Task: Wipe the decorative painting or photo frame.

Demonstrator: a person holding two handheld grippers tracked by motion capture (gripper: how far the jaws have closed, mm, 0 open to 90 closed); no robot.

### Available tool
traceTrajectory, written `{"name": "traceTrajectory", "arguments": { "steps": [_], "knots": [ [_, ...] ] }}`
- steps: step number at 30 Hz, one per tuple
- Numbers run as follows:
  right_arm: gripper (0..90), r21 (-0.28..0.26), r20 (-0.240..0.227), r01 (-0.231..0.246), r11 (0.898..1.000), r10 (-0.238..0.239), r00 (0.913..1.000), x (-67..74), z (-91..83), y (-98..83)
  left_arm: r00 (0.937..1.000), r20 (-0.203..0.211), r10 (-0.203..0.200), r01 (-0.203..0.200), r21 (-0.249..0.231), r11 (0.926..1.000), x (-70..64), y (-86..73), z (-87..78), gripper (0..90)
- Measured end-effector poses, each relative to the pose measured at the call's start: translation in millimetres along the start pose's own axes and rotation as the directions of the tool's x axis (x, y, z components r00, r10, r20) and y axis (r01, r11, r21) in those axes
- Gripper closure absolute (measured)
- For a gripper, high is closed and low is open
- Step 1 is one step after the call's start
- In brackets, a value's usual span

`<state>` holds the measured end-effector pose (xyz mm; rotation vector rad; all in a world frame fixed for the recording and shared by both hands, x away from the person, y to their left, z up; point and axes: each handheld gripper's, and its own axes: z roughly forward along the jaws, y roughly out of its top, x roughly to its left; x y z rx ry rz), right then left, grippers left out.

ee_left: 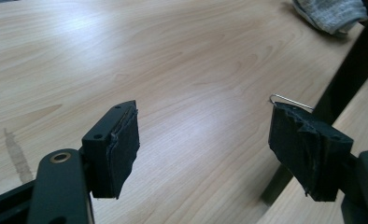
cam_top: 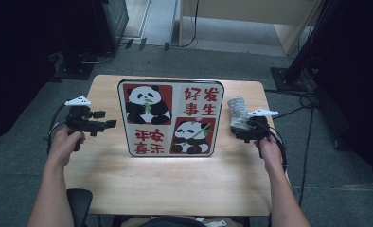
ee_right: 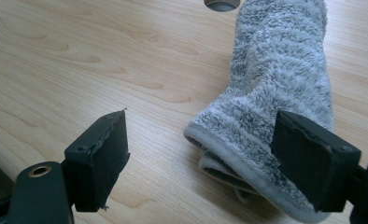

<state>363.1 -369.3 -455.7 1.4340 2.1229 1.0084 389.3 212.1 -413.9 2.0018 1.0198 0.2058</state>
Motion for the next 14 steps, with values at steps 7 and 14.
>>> {"name": "traceTrajectory", "arguments": {
  "steps": [7, 14],
  "knots": [
    [18.8, -0.003, -0.007, 0.008, 1.000, -0.008, 0.9999, 0.3, -0.4, 0.0, 0.9992, -0.038, -0.008, 0.009, 0.012, 0.9999, 1.4, -0.9, 1.5, 24.8],
    [18.7, -0.004, -0.016, 0.009, 1.000, -0.009, 0.9998, -0.2, -1.2, 0.2, 0.9992, -0.040, 0.002, -0.002, 0.020, 0.9998, 0.1, -1.1, 2.9, 22.5]
  ]
}}
